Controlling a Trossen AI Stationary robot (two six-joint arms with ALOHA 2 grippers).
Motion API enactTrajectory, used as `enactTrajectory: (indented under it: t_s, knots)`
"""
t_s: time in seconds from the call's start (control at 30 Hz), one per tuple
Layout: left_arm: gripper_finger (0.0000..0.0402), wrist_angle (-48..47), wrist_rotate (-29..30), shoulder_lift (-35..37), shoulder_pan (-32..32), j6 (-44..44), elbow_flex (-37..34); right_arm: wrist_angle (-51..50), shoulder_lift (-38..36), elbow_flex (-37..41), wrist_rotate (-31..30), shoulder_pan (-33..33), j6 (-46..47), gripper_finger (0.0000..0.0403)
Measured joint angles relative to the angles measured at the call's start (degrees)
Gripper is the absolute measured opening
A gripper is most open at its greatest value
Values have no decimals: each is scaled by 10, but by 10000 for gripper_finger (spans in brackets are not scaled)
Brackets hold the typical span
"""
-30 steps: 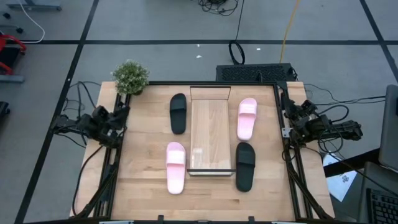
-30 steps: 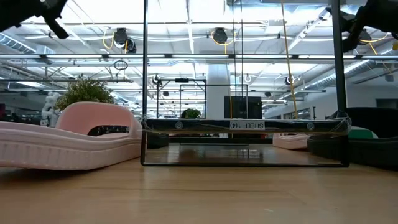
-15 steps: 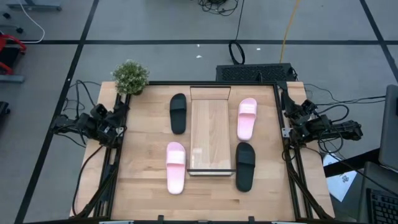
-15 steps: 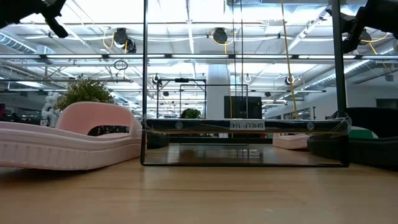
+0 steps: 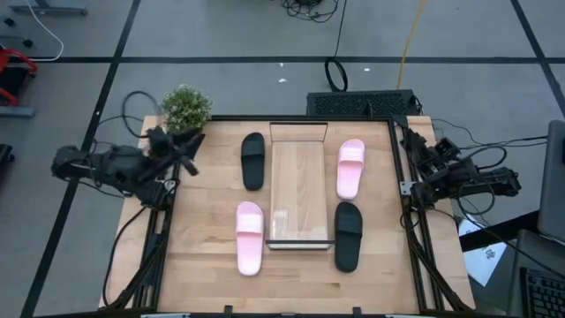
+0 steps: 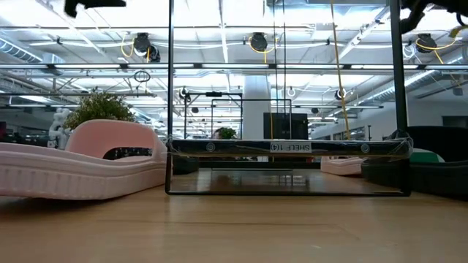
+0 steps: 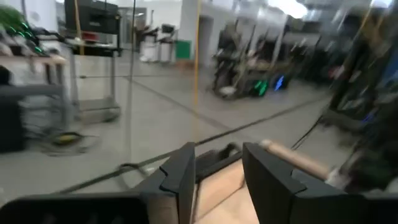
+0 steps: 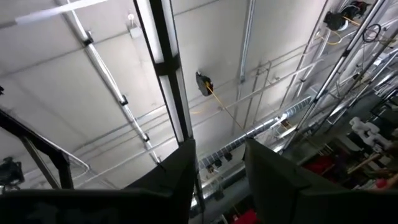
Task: Pick and place slides into the shelf
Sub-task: Put the top black slipper on the shelf
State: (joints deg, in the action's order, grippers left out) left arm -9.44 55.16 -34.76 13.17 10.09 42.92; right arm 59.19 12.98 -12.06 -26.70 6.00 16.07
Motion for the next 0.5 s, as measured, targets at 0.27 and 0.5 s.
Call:
enactTrajectory:
  t_s: [0.27,0.5]
  knots:
    - [129,-136,-2,-211,-50,-23,63,19,73,-19,0,0,-18,128]
    - [129,-166,-100,-302,-99,30,65,28,82,-19,32,0,-18,128]
